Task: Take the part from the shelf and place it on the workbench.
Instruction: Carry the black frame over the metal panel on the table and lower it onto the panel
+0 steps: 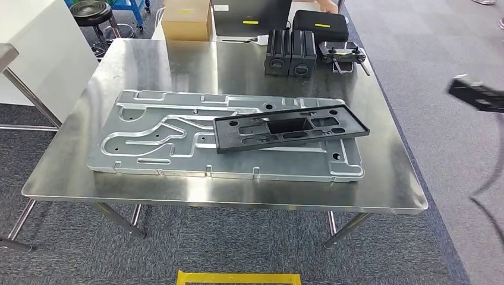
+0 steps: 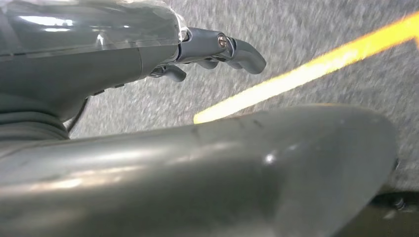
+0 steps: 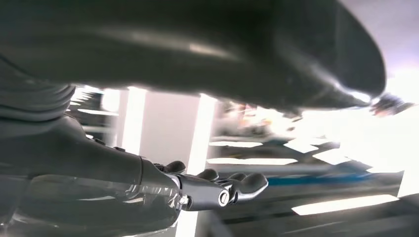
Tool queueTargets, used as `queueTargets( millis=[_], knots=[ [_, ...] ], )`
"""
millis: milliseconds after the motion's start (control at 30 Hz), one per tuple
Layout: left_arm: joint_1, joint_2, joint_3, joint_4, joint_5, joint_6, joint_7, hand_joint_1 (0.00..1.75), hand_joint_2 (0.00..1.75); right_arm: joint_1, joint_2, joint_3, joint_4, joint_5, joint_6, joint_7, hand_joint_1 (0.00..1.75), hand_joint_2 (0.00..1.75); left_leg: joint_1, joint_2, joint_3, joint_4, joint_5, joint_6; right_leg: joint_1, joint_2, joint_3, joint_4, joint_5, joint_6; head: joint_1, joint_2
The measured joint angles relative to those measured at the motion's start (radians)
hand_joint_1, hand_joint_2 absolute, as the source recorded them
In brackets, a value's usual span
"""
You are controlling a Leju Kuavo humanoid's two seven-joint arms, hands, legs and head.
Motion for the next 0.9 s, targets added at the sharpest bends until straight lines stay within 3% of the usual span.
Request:
queueTargets(
  millis=[67, 133, 200, 233, 267, 333, 400, 500, 533, 567, 600, 667, 700, 733, 767, 800, 833, 900],
  knots=[
    [0.006, 0.001, 0.005, 0.000, 0.002, 0.000, 0.004, 0.00, 0.00, 0.125, -0.105, -0.087, -0.022, -0.098, -0.057, -0.010, 0.00, 0.00, 0.000, 0.025, -0.008, 0.034, -0.047, -0.006, -0.003, -0.007, 0.002, -0.018, 0.018, -0.011, 0.000, 0.000],
    [0.005, 0.001, 0.009, 0.001, 0.007, 0.000, 0.008, 0.00, 0.00, 0.328, -0.181, -0.218, -0.063, -0.173, -0.099, -0.009, 0.00, 0.00, 0.001, 0.052, -0.034, 0.142, -0.143, -0.009, -0.003, -0.012, -0.007, -0.024, 0.031, -0.016, 0.000, 0.000],
    [0.003, 0.001, 0.016, 0.001, 0.015, 0.005, 0.007, 0.00, 0.00, 0.526, -0.211, -0.376, -0.109, -0.185, -0.122, -0.009, 0.00, 0.00, 0.002, 0.057, -0.049, 0.254, -0.214, -0.012, -0.005, -0.013, -0.031, -0.016, 0.042, -0.014, 0.000, 0.000],
    [0.002, 0.001, 0.020, 0.001, 0.019, 0.008, 0.005, 0.00, 0.00, 0.607, -0.211, -0.457, -0.131, -0.173, -0.132, -0.013, 0.00, 0.00, 0.002, 0.057, -0.034, 0.265, -0.225, -0.013, -0.006, -0.011, -0.046, -0.011, 0.049, -0.012, 0.000, 0.000],
    [0.000, 0.001, 0.023, 0.001, 0.022, 0.011, 0.003, 0.00, 0.00, 0.675, -0.208, -0.533, -0.150, -0.157, -0.143, -0.020, 0.00, 0.00, 0.002, 0.057, 0.002, 0.233, -0.219, -0.012, -0.008, -0.007, -0.061, -0.006, 0.056, -0.009, 0.000, 0.000],
    [-0.006, 0.002, 0.029, 0.001, 0.027, 0.014, -0.001, 0.00, 0.00, 0.787, -0.199, -0.670, -0.185, -0.122, -0.157, -0.038, 0.00, 0.00, -0.001, 0.056, 0.111, 0.088, -0.189, -0.004, -0.011, -0.002, -0.083, 0.003, 0.071, -0.002, 0.000, 0.000],
    [-0.012, 0.003, 0.033, 0.001, 0.028, 0.017, -0.004, 0.00, 0.00, 0.864, -0.189, -0.783, -0.215, -0.095, -0.157, -0.049, 0.00, 0.00, -0.007, 0.054, 0.174, -0.015, -0.166, 0.006, -0.013, 0.002, -0.092, 0.006, 0.087, 0.010, 0.000, 0.000],
    [-0.015, 0.003, 0.041, 0.001, 0.030, 0.020, -0.004, 0.00, 0.00, 0.924, -0.175, -0.904, -0.237, -0.100, -0.153, -0.117, 0.00, 0.00, -0.015, 0.056, 0.170, -0.032, -0.137, 0.023, -0.021, 0.007, -0.092, -0.007, 0.112, 0.033, -0.001, 0.000],
    [-0.015, 0.003, 0.044, 0.001, 0.030, 0.021, -0.002, 0.00, 0.00, 0.920, -0.184, -0.924, -0.207, -0.145, -0.175, -0.189, 0.00, 0.00, -0.015, 0.059, 0.162, -0.036, -0.124, 0.030, -0.024, 0.010, -0.097, -0.005, 0.105, 0.039, -0.001, 0.000],
    [-0.016, 0.003, 0.046, 0.001, 0.031, 0.023, -0.001, 0.00, 0.00, 0.911, -0.203, -0.925, -0.151, -0.233, -0.212, -0.278, 0.00, 0.00, -0.015, 0.060, 0.151, -0.040, -0.108, 0.037, -0.027, 0.014, -0.107, 0.011, 0.076, 0.044, -0.001, 0.000],
    [-0.017, 0.003, 0.048, 0.001, 0.031, 0.024, 0.001, 0.00, 0.00, 0.903, -0.226, -0.906, -0.080, -0.359, -0.256, -0.364, 0.00, 0.00, -0.015, 0.060, 0.137, -0.043, -0.093, 0.042, -0.029, 0.019, -0.120, 0.048, 0.029, 0.050, -0.001, 0.000],
    [-0.019, 0.003, 0.051, 0.001, 0.032, 0.026, 0.002, 0.00, 0.00, 0.905, -0.254, -0.797, 0.055, -0.753, -0.315, -0.471, 0.00, 0.00, -0.016, 0.055, 0.105, -0.043, -0.066, 0.047, -0.028, 0.025, -0.147, 0.171, -0.077, 0.060, -0.001, 0.000],
    [-0.019, 0.003, 0.053, 0.001, 0.032, 0.027, 0.003, 0.00, 0.00, 0.907, -0.251, -0.707, 0.105, -1.013, -0.325, -0.490, 0.00, 0.00, -0.017, 0.054, 0.090, -0.043, -0.053, 0.046, -0.028, 0.027, -0.152, 0.230, -0.103, 0.063, -0.001, 0.000],
    [-0.019, 0.003, 0.054, 0.001, 0.034, 0.027, 0.004, 0.00, 0.00, 0.908, -0.236, -0.594, 0.148, -1.305, -0.328, -0.498, 0.00, 0.00, -0.017, 0.053, 0.074, -0.042, -0.040, 0.045, -0.029, 0.028, -0.145, 0.267, -0.104, 0.064, 0.000, 0.000],
    [-0.019, 0.002, 0.055, 0.001, 0.037, 0.027, 0.005, 0.00, 0.00, 0.912, -0.212, -0.469, 0.183, -1.605, -0.329, -0.500, 0.00, 0.00, -0.018, 0.054, 0.058, -0.041, -0.028, 0.044, -0.029, 0.028, -0.121, 0.270, -0.082, 0.061, 0.000, 0.000],
    [-0.018, 0.001, 0.055, 0.001, 0.040, 0.028, 0.005, 0.00, 0.00, 0.920, -0.173, -0.336, 0.213, -1.910, -0.330, -0.499, 0.00, 0.00, -0.020, 0.053, 0.043, -0.040, -0.017, 0.042, -0.028, 0.028, -0.078, 0.236, -0.053, 0.056, 0.000, 0.000],
    [-0.019, -0.001, 0.055, 0.001, 0.043, 0.029, 0.003, 0.00, 0.00, 0.928, -0.123, -0.218, 0.235, -2.174, -0.325, -0.490, 0.00, 0.00, -0.021, 0.053, 0.033, -0.040, -0.006, 0.040, -0.024, 0.027, -0.017, 0.169, -0.037, 0.045, 0.000, 0.000],
    [-0.021, -0.007, 0.055, 0.001, 0.044, 0.032, -0.002, 0.00, 0.00, 0.948, 0.010, -0.038, 0.256, -2.533, -0.276, -0.416, 0.00, 0.00, -0.019, 0.054, 0.025, -0.040, 0.011, 0.029, -0.008, 0.022, 0.101, 0.012, -0.051, 0.023, 0.000, 0.000]
  ],
)
